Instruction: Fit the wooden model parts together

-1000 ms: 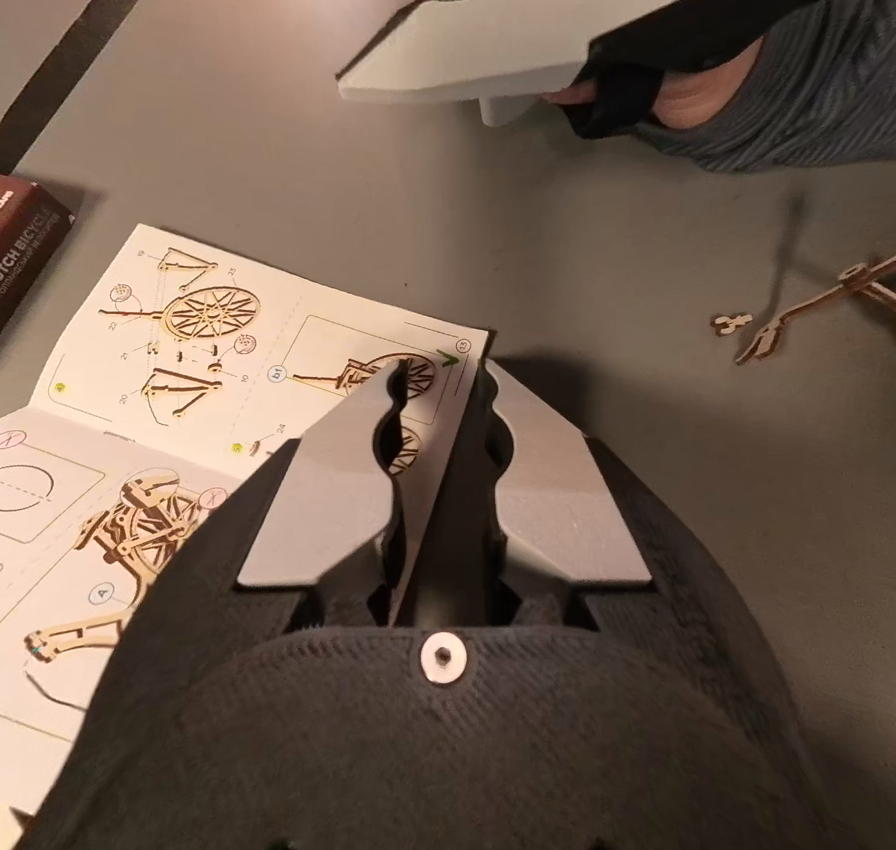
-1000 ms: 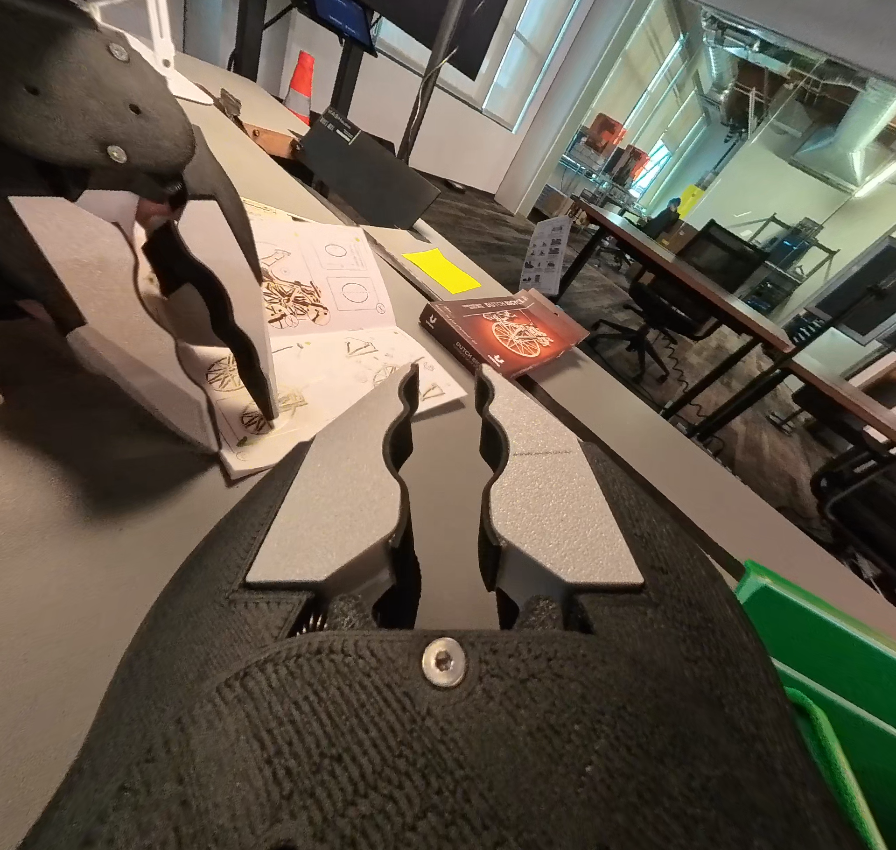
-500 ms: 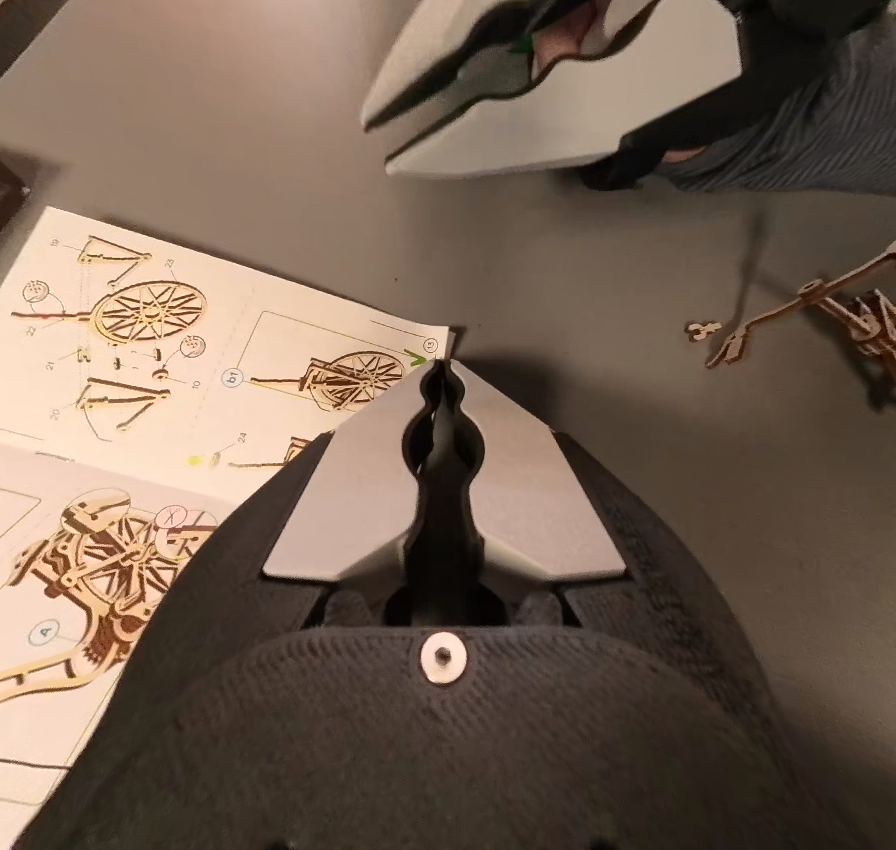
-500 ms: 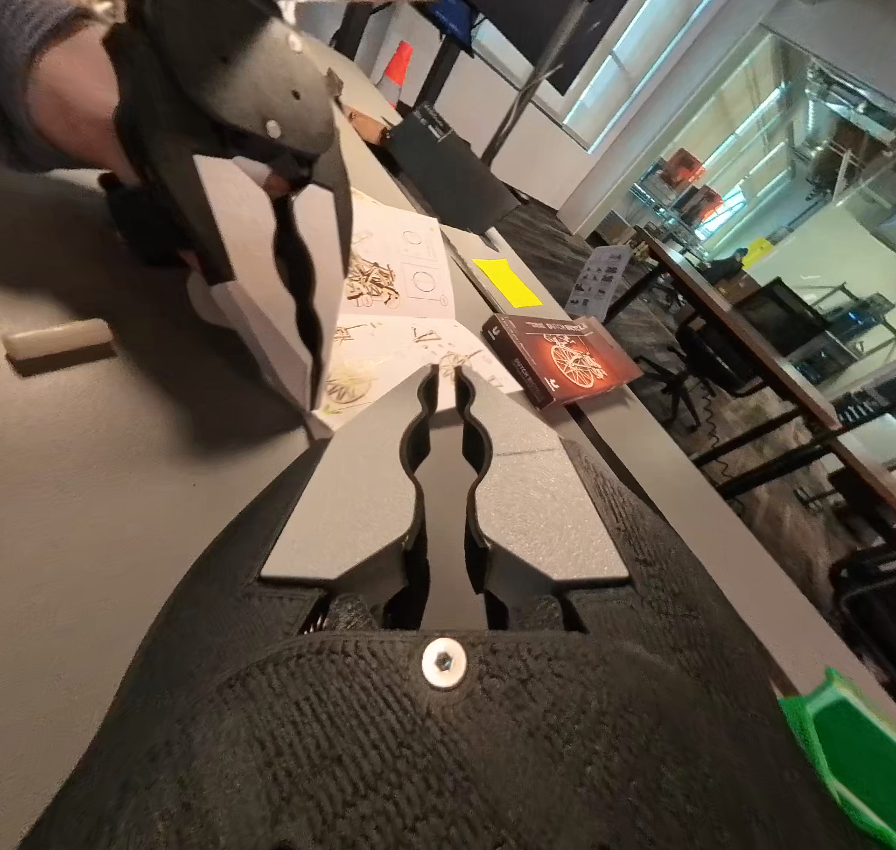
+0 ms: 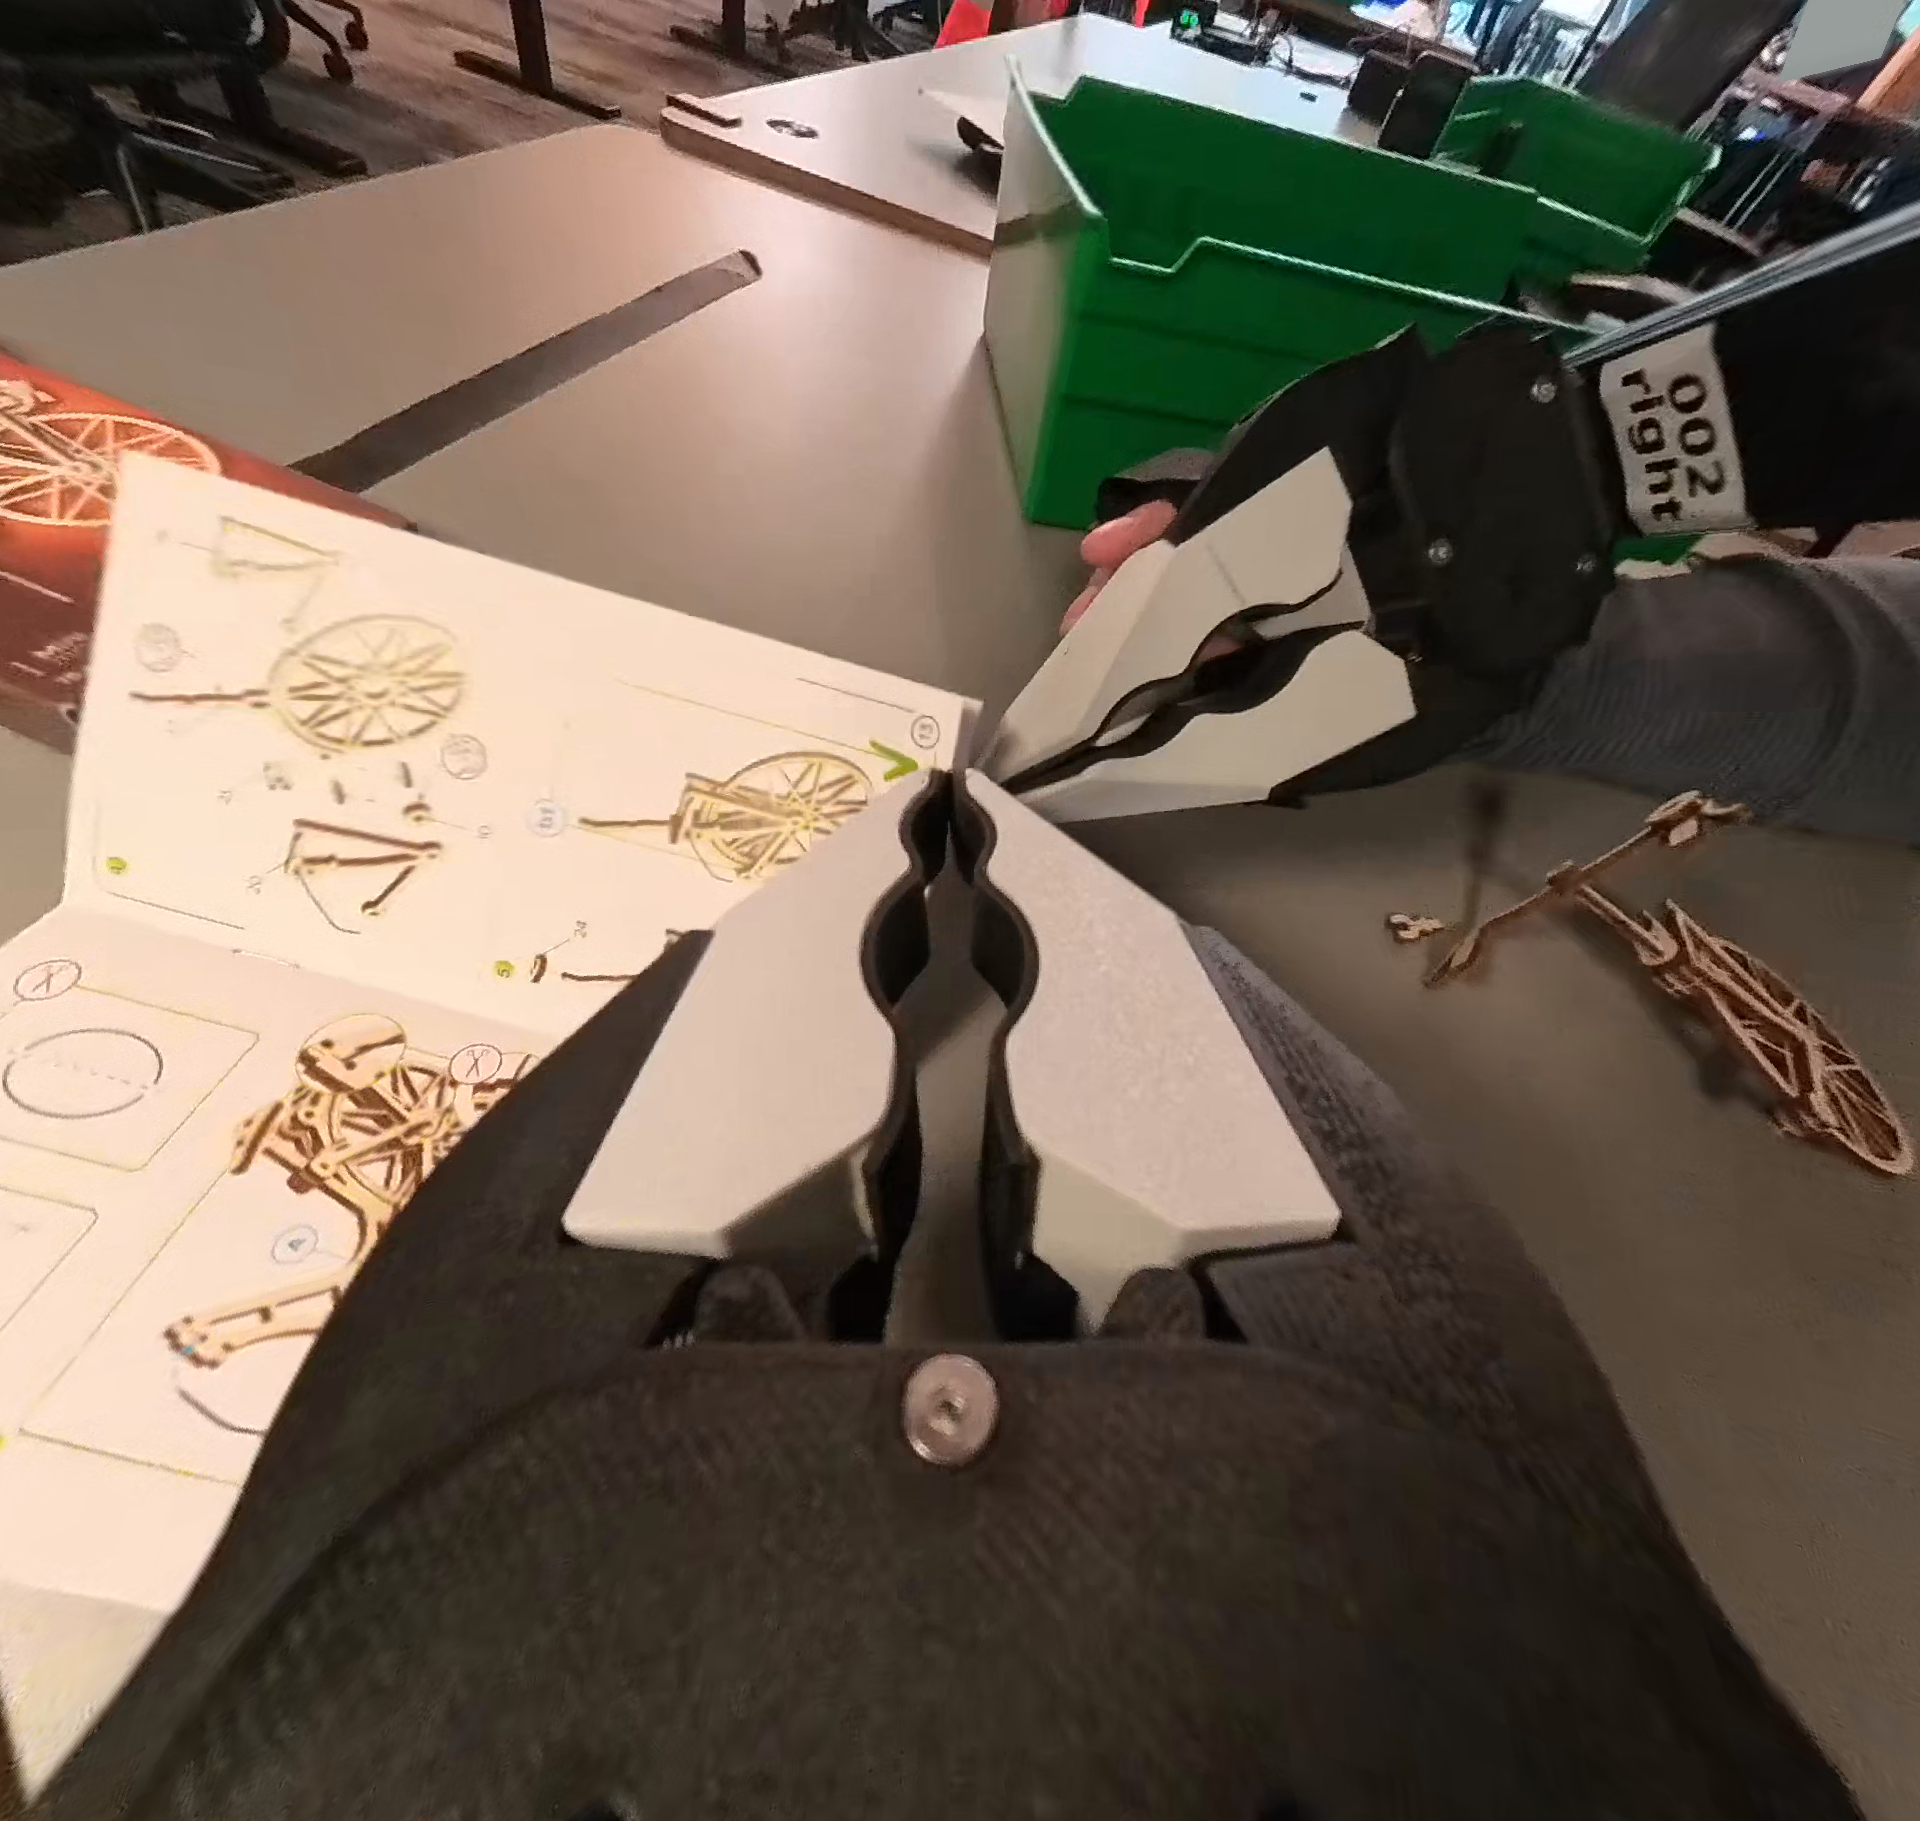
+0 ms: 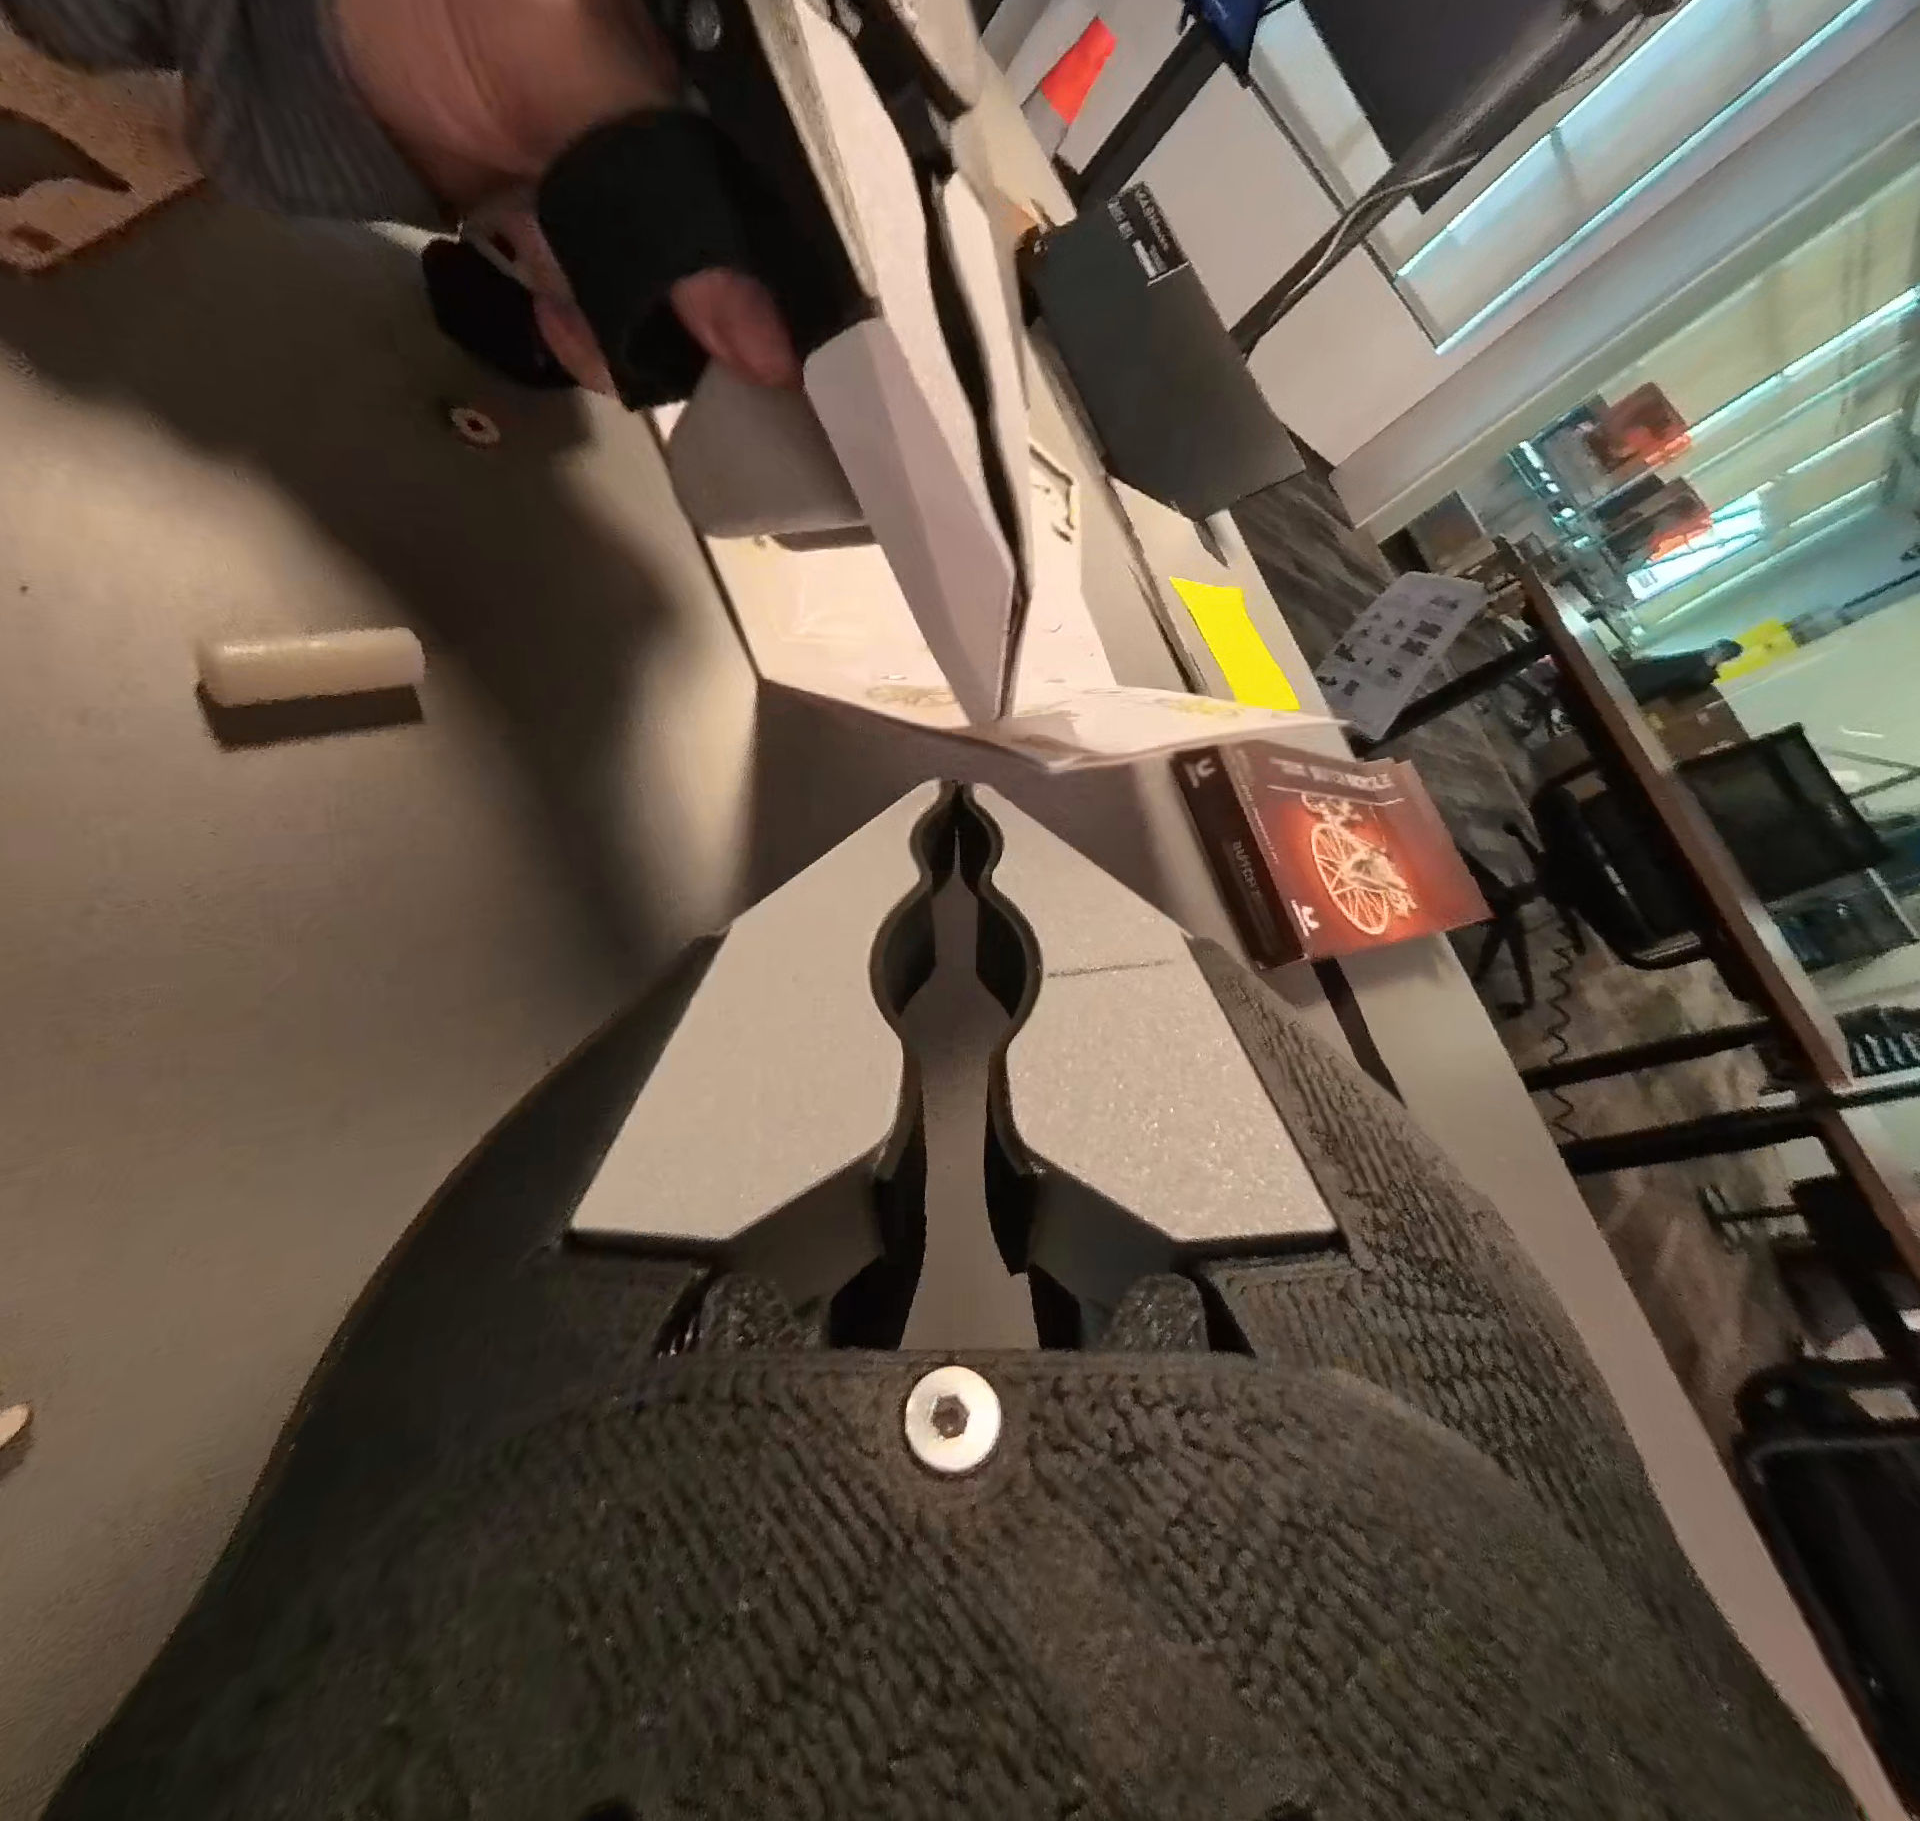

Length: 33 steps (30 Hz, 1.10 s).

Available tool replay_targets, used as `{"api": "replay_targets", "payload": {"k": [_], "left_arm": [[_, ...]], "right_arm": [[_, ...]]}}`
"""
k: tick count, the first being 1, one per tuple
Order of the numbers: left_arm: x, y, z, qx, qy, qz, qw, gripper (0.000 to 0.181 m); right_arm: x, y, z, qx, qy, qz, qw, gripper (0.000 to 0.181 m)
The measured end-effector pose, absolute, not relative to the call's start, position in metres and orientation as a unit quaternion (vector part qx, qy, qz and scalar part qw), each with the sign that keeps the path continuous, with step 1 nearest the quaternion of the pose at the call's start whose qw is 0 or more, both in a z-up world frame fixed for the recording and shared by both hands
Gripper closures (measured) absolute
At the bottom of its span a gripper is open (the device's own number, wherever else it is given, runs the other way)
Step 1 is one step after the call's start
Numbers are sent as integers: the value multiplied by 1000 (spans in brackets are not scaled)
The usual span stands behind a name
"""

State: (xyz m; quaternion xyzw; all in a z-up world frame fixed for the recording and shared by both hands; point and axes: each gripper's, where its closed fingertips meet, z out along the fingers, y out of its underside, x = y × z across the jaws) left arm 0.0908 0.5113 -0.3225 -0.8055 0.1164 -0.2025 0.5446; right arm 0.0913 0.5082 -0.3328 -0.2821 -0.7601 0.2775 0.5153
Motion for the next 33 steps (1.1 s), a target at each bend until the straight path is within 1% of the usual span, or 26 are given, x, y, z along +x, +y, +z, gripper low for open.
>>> {"api": "replay_targets", "payload": {"k": [5,7,18,22,26,33], "left_arm": [[91,511,-323,-806,117,-204,543,181],[91,511,-323,-806,119,-204,543,181],[89,509,-317,-799,122,-205,552,181],[88,508,-318,-798,118,-209,553,181],[88,508,-318,-796,117,-214,553,181],[86,507,-318,-795,113,-215,556,181]], "right_arm": [[96,514,-303,-285,-706,308,571,181],[95,515,-303,-291,-703,317,567,181],[88,527,-322,-322,-724,266,549,181],[96,514,-290,-274,-682,314,601,178],[91,504,-305,-266,-713,312,569,170],[87,515,-316,-302,-721,305,544,170]]}}
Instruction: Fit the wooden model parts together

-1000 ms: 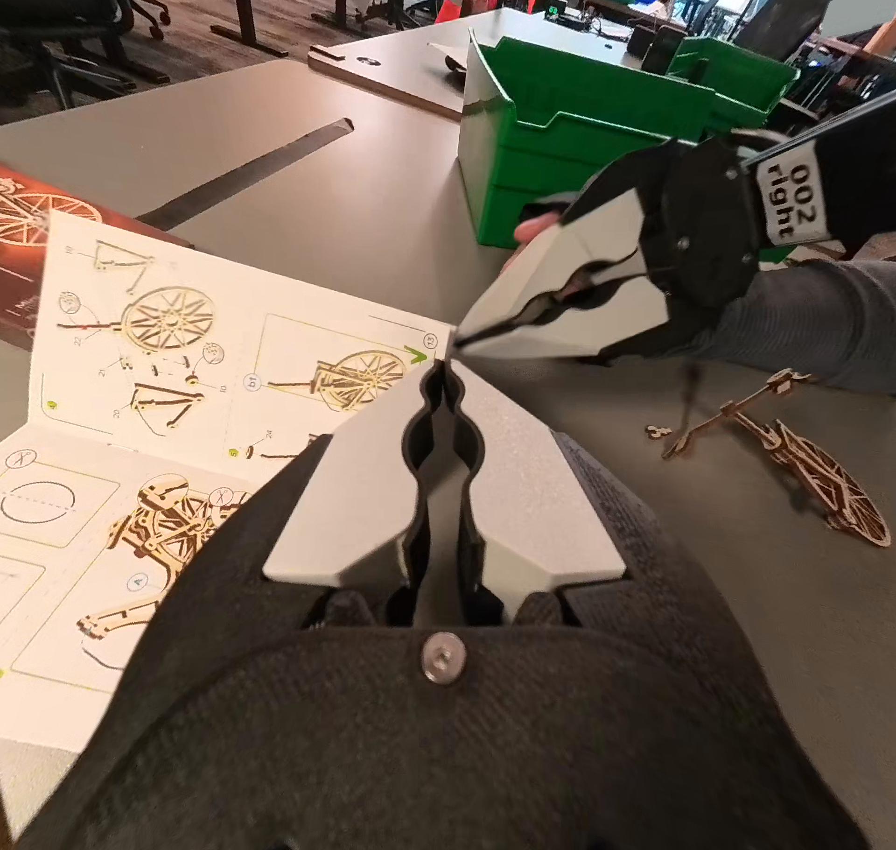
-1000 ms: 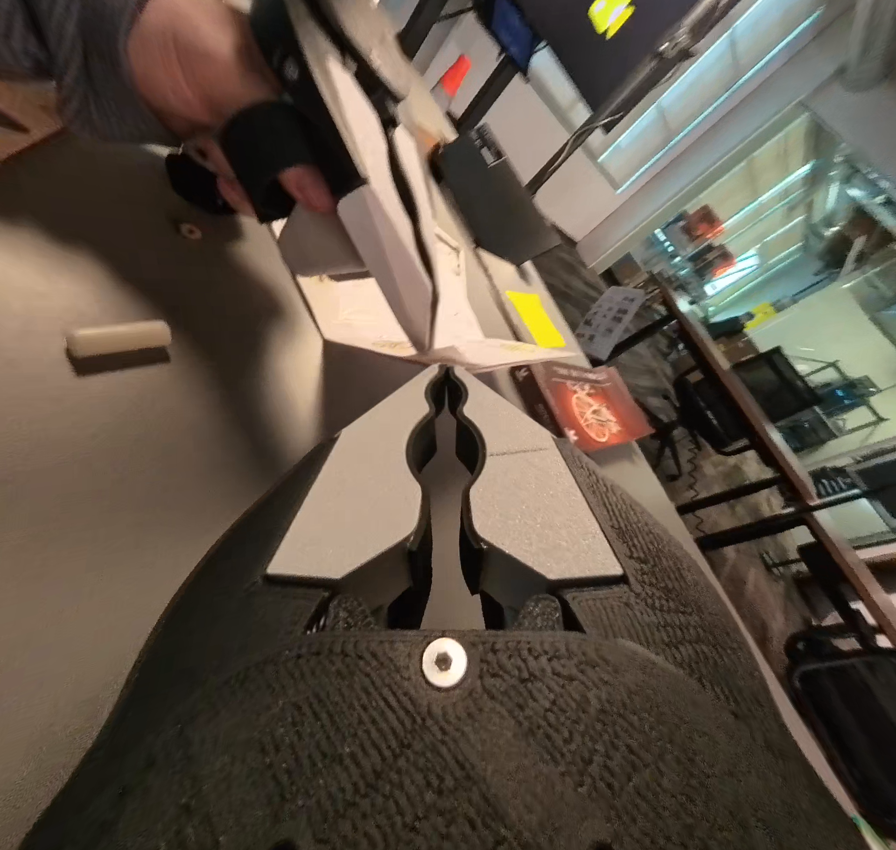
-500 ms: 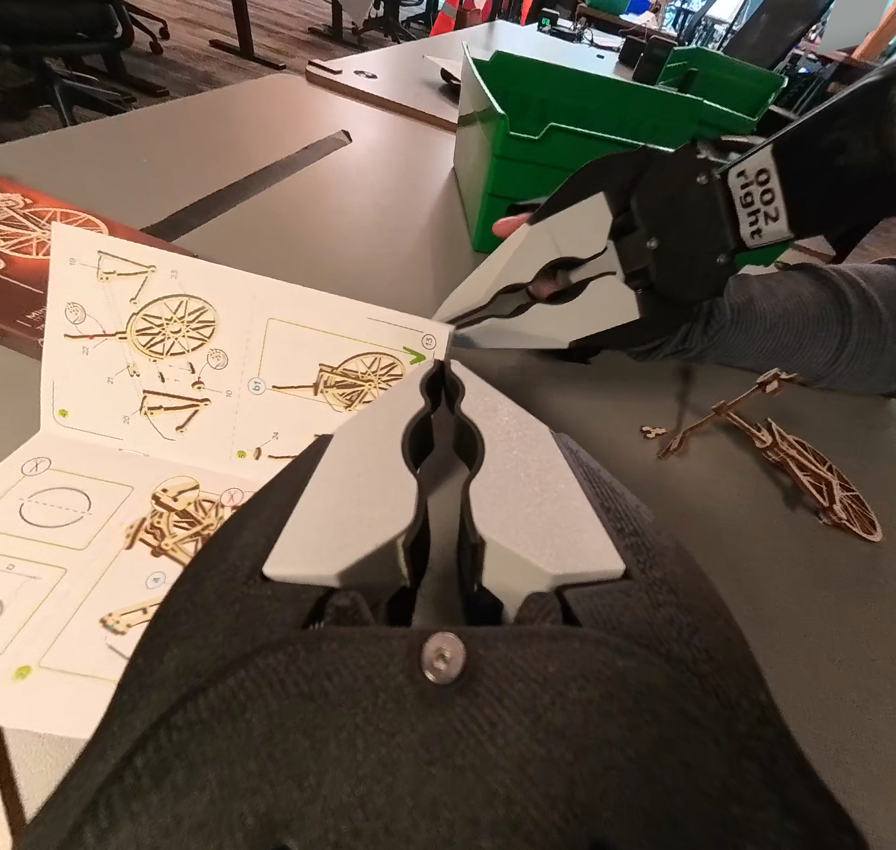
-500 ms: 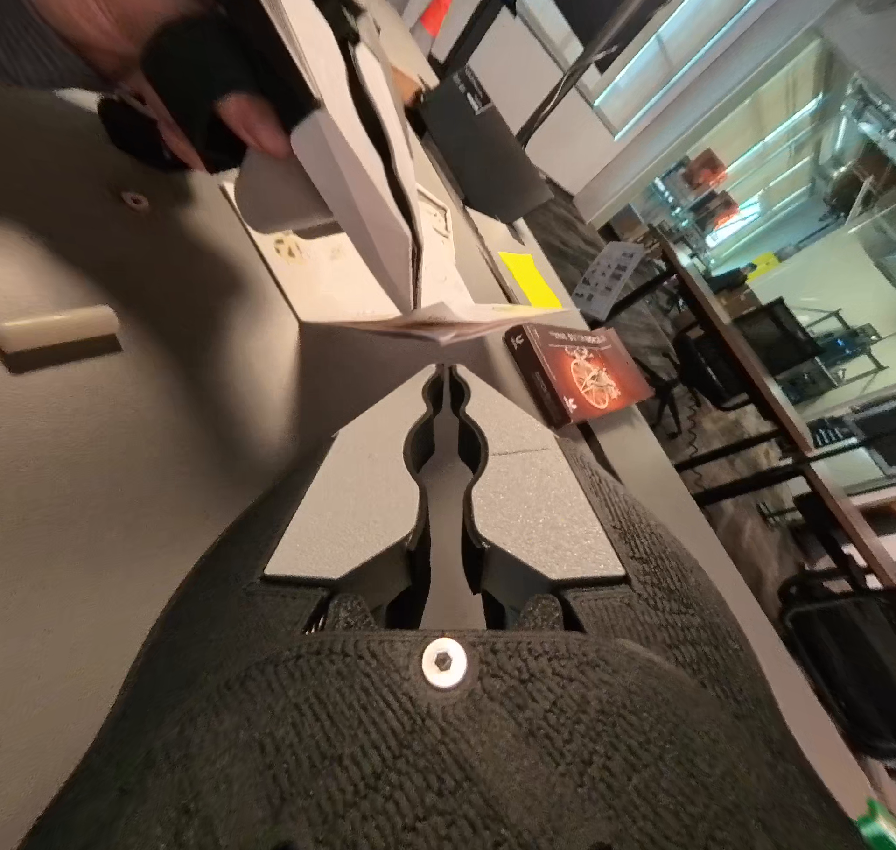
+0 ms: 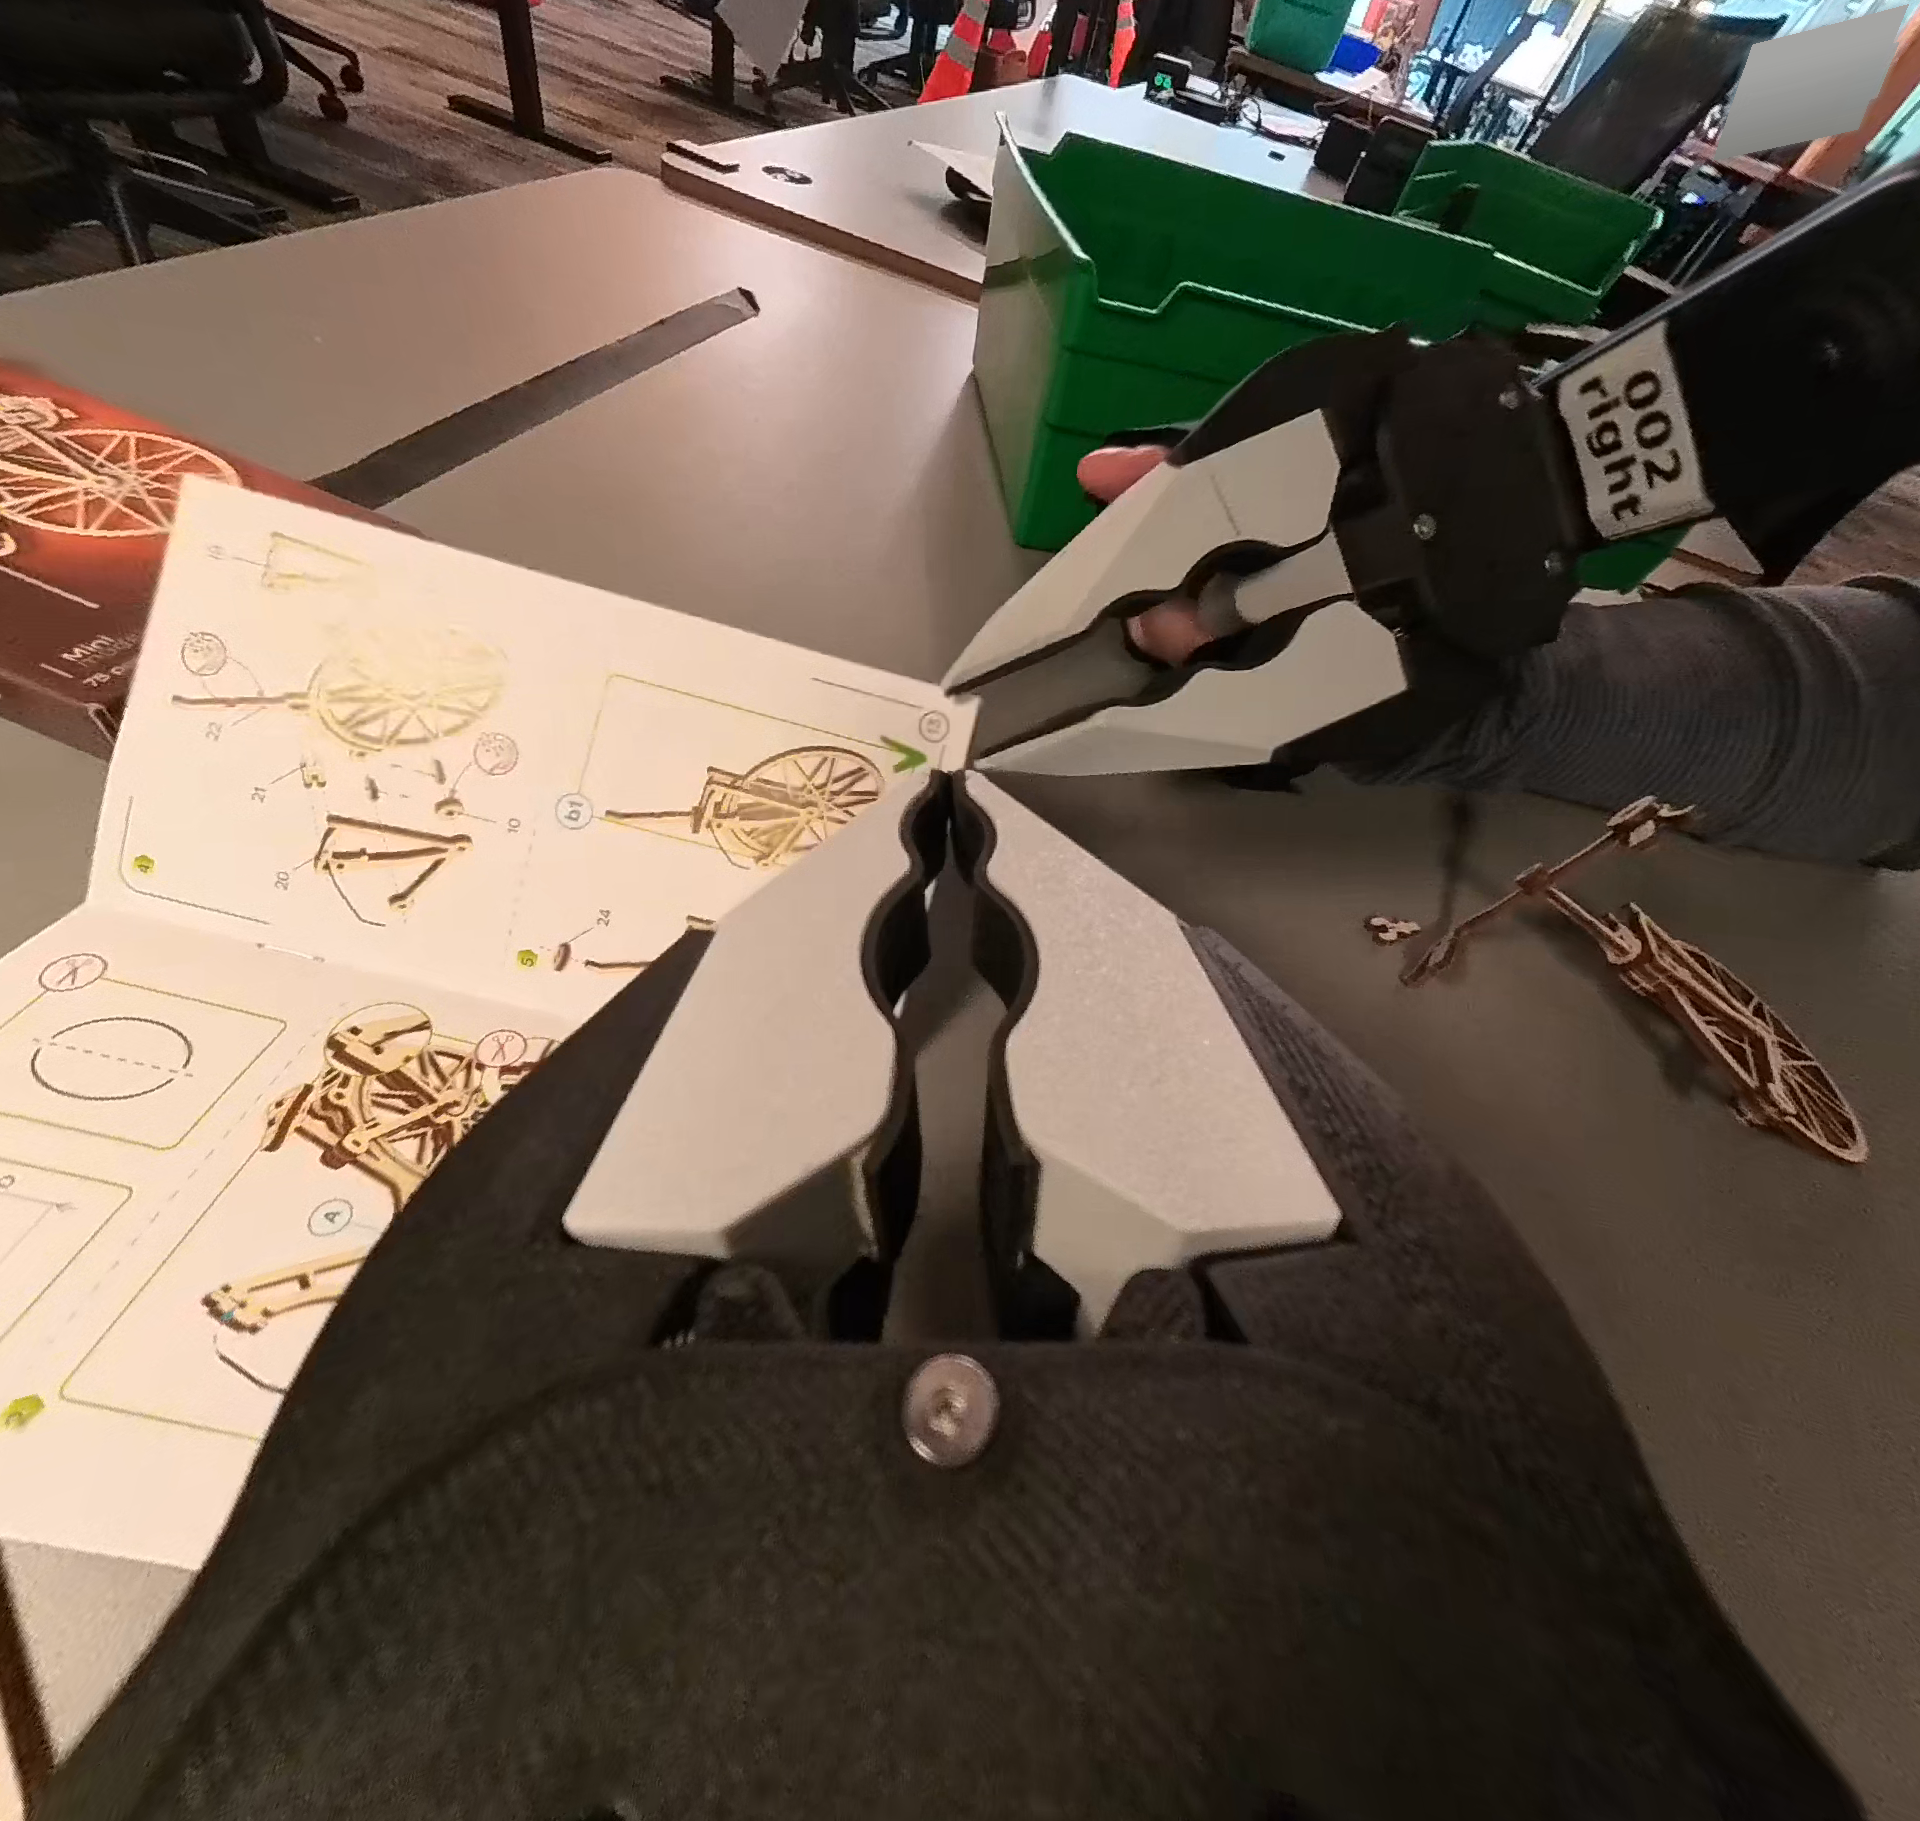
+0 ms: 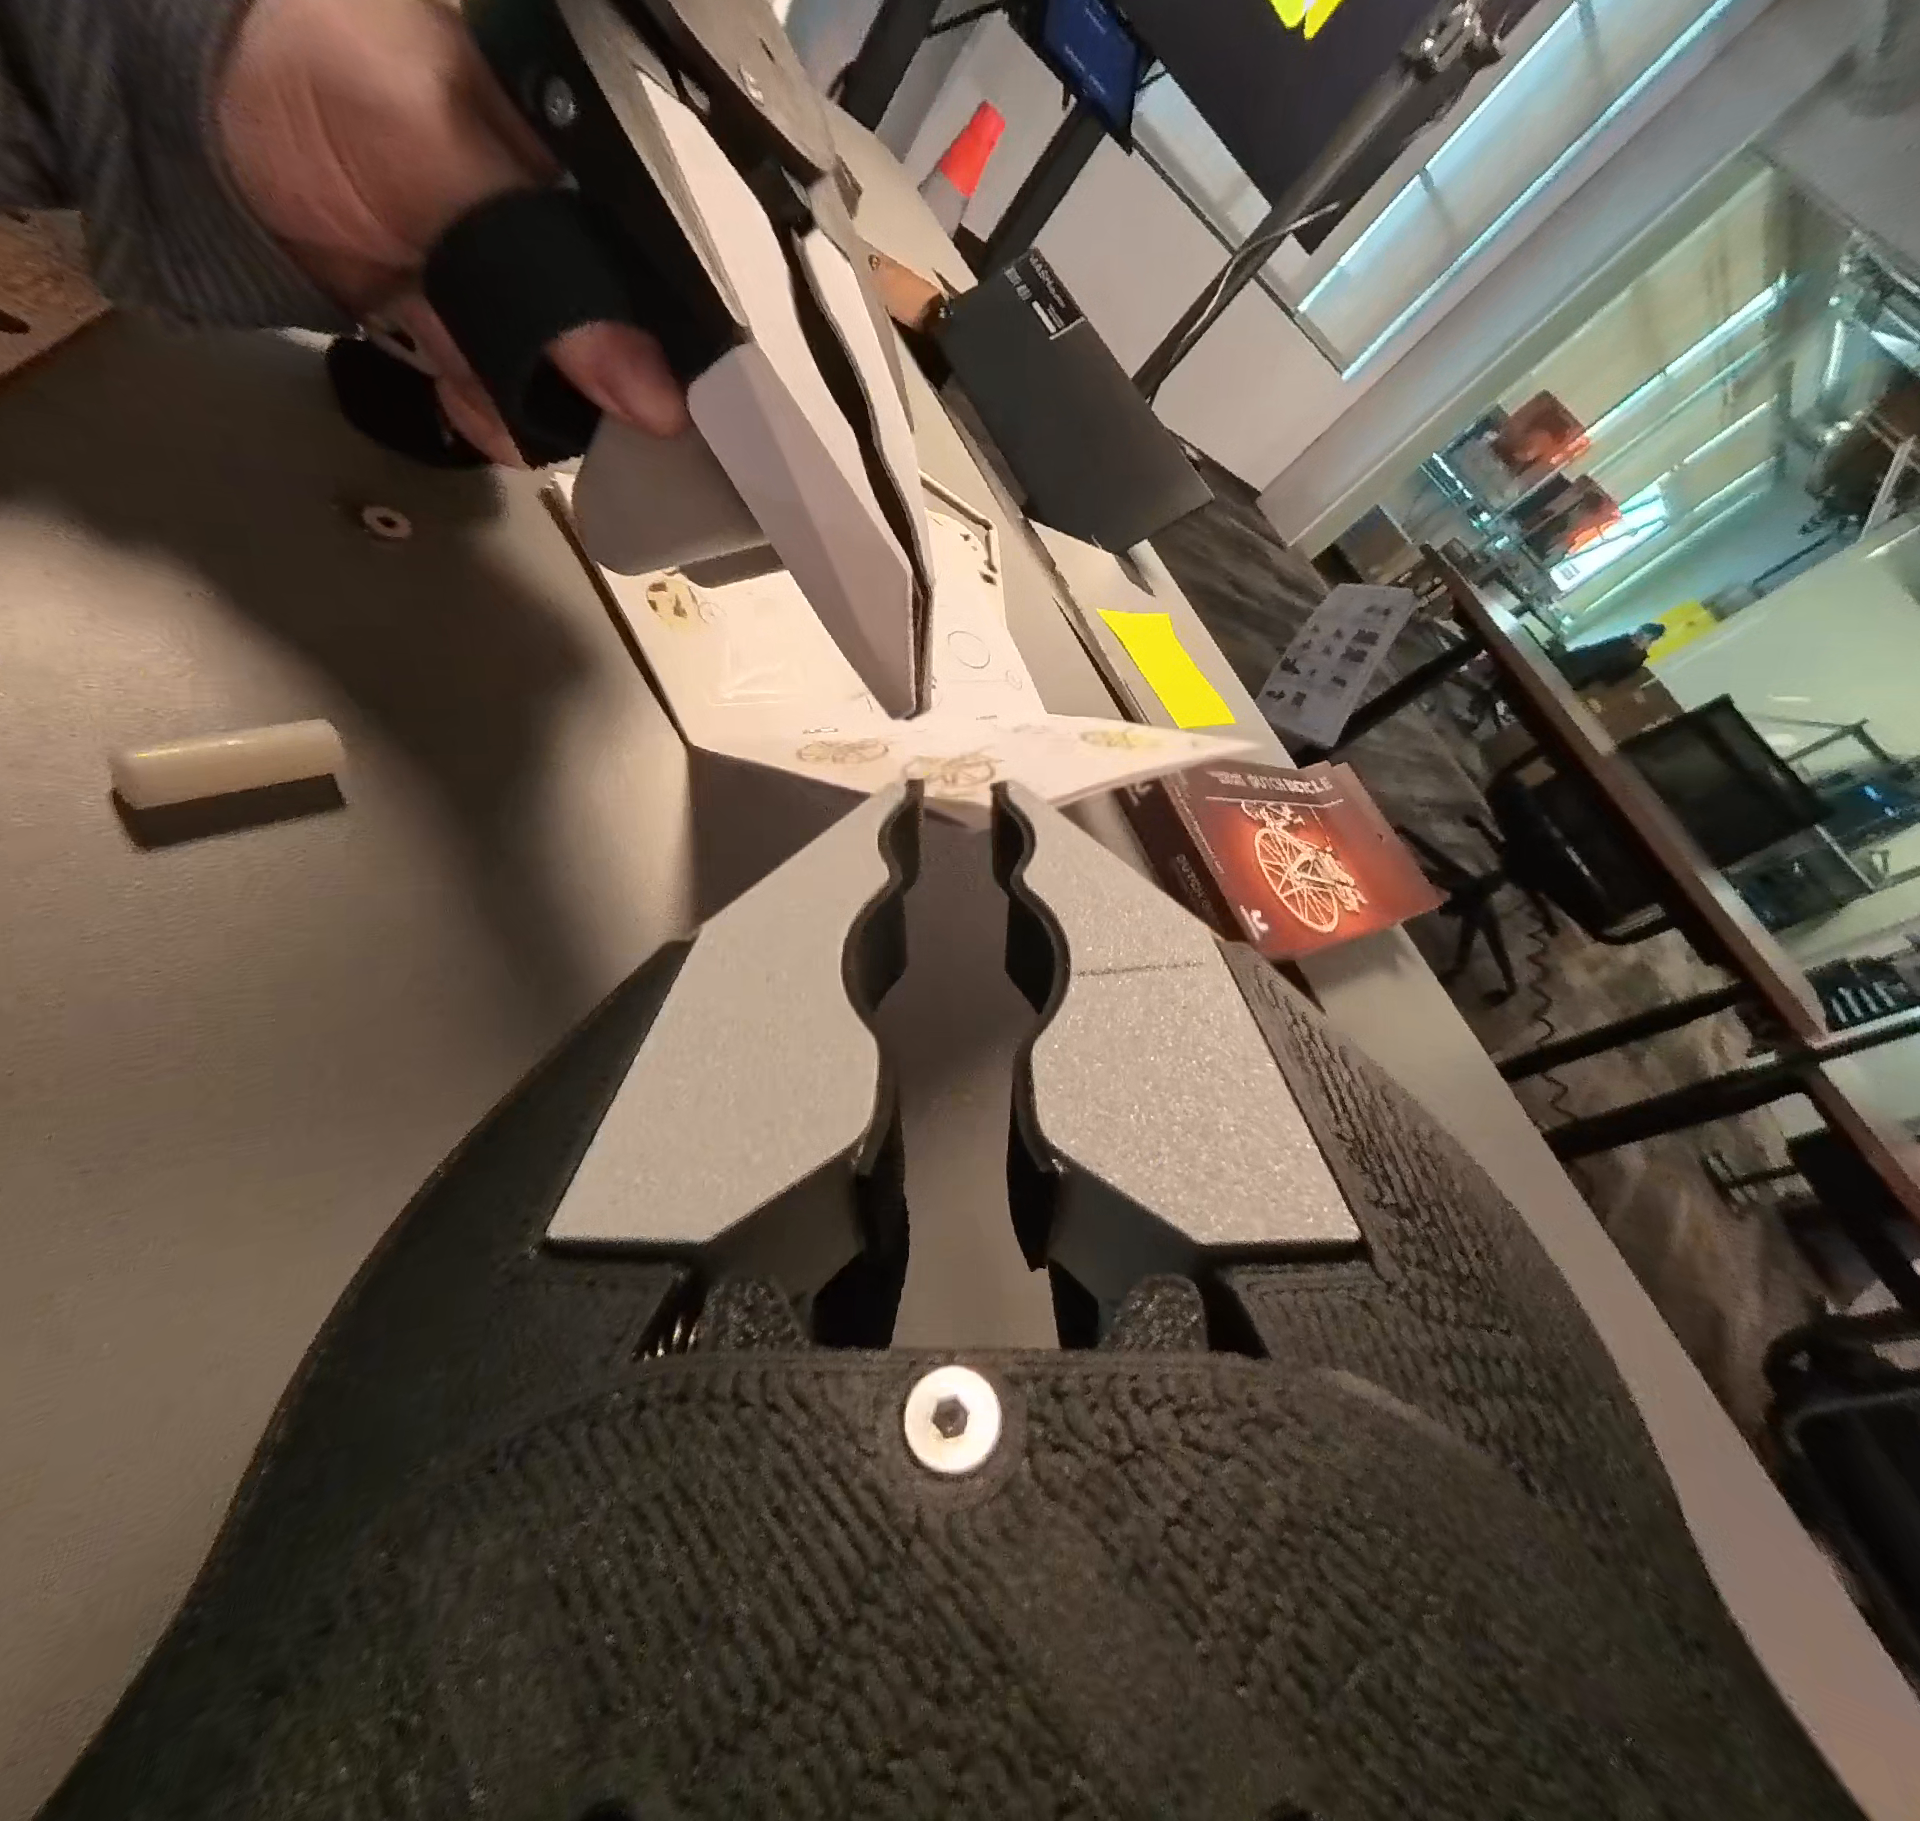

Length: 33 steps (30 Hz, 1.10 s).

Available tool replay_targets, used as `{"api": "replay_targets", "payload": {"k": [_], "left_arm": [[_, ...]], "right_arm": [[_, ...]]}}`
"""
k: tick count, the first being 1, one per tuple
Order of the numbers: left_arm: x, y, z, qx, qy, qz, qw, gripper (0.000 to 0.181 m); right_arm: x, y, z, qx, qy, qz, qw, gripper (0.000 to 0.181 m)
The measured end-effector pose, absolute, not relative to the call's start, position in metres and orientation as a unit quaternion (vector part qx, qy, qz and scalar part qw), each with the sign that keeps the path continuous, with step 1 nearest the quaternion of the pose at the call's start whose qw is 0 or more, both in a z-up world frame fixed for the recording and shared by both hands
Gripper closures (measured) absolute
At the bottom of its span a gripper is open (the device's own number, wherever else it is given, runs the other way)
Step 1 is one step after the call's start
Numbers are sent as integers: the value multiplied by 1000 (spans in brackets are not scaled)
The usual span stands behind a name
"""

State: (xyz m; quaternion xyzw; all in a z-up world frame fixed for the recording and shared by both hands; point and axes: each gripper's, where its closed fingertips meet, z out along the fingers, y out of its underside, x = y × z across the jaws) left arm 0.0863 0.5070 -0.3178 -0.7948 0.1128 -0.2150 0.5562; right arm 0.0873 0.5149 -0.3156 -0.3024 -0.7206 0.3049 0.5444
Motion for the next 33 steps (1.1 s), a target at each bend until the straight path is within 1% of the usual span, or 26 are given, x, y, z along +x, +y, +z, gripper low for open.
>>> {"api": "replay_targets", "payload": {"k": [7,10,11,17,26,31,33], "left_arm": [[84,509,-315,-788,120,-185,575,181],[88,508,-315,-786,132,-193,573,155],[88,508,-315,-786,132,-194,571,152],[88,511,-316,-789,116,-207,566,151],[94,521,-325,-808,106,-213,539,157],[92,521,-323,-805,92,-233,538,156],[93,516,-327,-810,110,-228,529,152]], "right_arm": [[86,522,-322,-334,-717,322,520,168],[86,521,-322,-333,-719,322,519,168],[86,521,-323,-331,-720,321,518,169],[86,515,-325,-317,-729,316,517,167],[85,519,-328,-323,-731,304,520,167],[85,519,-328,-321,-731,304,519,166],[85,519,-328,-321,-732,304,519,166]]}}
